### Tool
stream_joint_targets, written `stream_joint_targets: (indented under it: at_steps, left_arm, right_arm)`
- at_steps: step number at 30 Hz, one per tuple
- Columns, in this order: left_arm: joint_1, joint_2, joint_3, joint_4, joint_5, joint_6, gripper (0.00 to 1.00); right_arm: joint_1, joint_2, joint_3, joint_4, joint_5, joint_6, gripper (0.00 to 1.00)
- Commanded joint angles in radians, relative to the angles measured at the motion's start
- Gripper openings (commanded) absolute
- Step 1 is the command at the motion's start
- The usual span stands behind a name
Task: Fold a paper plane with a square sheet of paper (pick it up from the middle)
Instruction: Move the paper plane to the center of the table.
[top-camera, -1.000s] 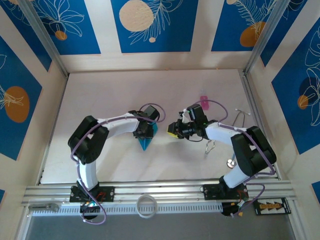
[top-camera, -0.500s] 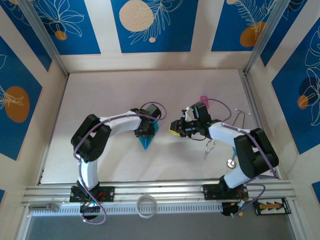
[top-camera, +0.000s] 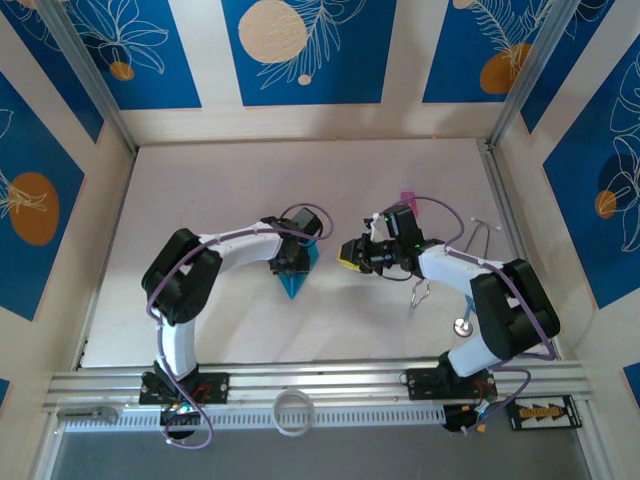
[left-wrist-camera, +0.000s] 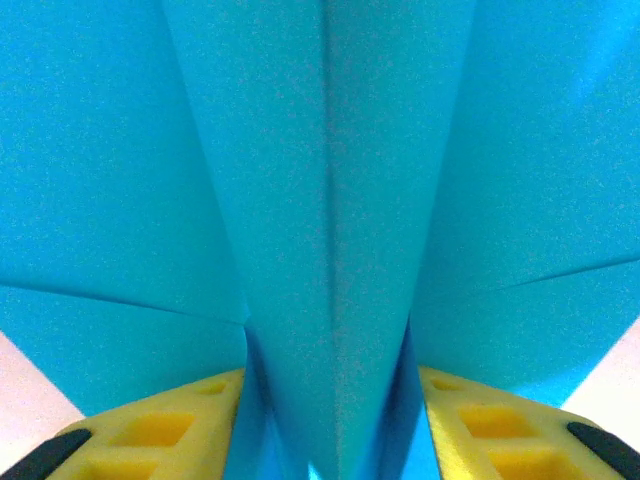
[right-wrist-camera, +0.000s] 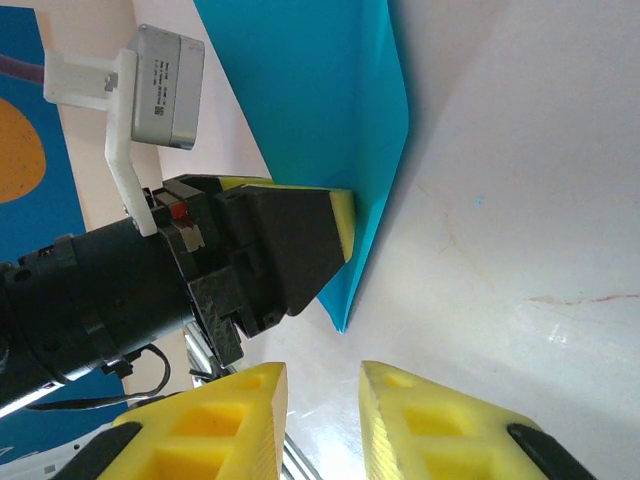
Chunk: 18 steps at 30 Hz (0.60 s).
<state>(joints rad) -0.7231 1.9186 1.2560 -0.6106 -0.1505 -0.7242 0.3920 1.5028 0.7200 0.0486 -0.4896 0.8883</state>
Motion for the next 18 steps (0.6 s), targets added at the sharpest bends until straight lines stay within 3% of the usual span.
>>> stream_joint_targets:
  at_steps: [1, 18]
  left_arm:
    - [-0.003, -0.008, -0.013, 0.005, 0.023, 0.018, 0.42]
    - [-0.002, -0.084, -0.005, -0.022, 0.0, 0.031, 0.49]
  right_arm:
    - [-0.004, -0.042, -0.001, -0.039, -0.006, -0.015, 0.26]
    - [0.025, -0.054, 0.029, -0.128, 0.061, -0.034, 0.28]
